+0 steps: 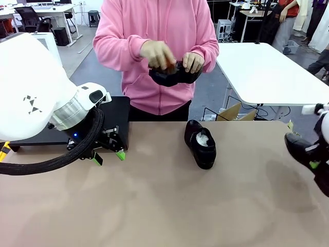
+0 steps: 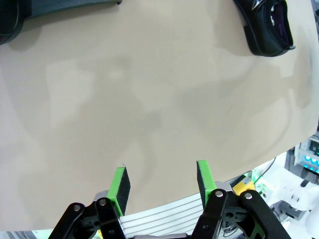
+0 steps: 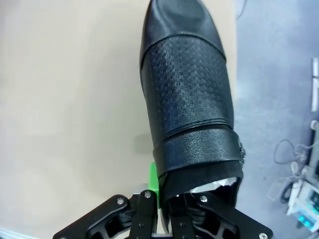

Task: Organize the shoes by placing them on the stand.
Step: Pick up one Shoe and place it in the middle of the table.

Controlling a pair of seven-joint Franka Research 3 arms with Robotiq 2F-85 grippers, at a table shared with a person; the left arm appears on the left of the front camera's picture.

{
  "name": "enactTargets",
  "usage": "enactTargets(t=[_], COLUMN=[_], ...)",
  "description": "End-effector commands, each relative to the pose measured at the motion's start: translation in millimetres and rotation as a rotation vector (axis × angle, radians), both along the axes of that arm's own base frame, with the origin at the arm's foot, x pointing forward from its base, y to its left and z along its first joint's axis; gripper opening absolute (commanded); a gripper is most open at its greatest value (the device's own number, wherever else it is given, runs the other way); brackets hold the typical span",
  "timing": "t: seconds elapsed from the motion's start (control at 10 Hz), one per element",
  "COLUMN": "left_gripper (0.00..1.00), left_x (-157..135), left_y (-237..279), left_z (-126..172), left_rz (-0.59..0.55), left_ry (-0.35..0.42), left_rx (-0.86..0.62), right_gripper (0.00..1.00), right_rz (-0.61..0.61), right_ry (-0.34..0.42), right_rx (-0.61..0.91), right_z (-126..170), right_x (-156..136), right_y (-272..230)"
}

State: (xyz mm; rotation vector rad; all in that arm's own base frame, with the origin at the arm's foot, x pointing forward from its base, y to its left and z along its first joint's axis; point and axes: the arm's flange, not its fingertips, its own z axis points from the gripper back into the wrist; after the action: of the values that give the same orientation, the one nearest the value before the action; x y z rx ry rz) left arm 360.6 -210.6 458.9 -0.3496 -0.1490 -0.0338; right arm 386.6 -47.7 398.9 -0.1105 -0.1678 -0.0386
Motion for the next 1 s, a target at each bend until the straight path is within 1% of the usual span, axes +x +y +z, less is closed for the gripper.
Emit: enactTargets(t=[0.0,0.2,0.3,0.5,0.6,0.7,0.8,0.9], left_gripper=[0.71,0.71,0.71,0.71,0.71,0.71,0.71,0.71], left_x=[1,1,1,1,1,1,1,1], left_y=[1,1,1,1,1,1,1,1], left_z=[1,1,1,1,1,1,1,1], left_rz=[-0.002,-0.002,-0.002,-0.002,-0.002,-0.002,-0.002,-0.002], left_ry=[0.004,0.004,0.004,0.004,0.004,0.004,0.004,0.004], left_rx=[0.0,0.0,0.0,0.0,0.0,0.0,0.0,0.0], right_gripper=[0.0,0.0,0.0,0.0,0.0,0.0,0.0,0.0], right_rz=[-0.076,-0.023,-0.042,-0.042,-0.037,-0.027,-0.005,0.003], right_ry=[-0.043,-0.022,-0.022,-0.022,-0.007,-0.018,-0.06,-0.114], right_rx=[0.022,0.105,0.032,0.032,0.063,0.122,0.17,0.203], right_z=[41,72,53,53,68,62,71,87], right_x=[-54,-79,-32,-32,-50,-60,-66,-72], right_y=[27,38,18,18,29,40,66,95])
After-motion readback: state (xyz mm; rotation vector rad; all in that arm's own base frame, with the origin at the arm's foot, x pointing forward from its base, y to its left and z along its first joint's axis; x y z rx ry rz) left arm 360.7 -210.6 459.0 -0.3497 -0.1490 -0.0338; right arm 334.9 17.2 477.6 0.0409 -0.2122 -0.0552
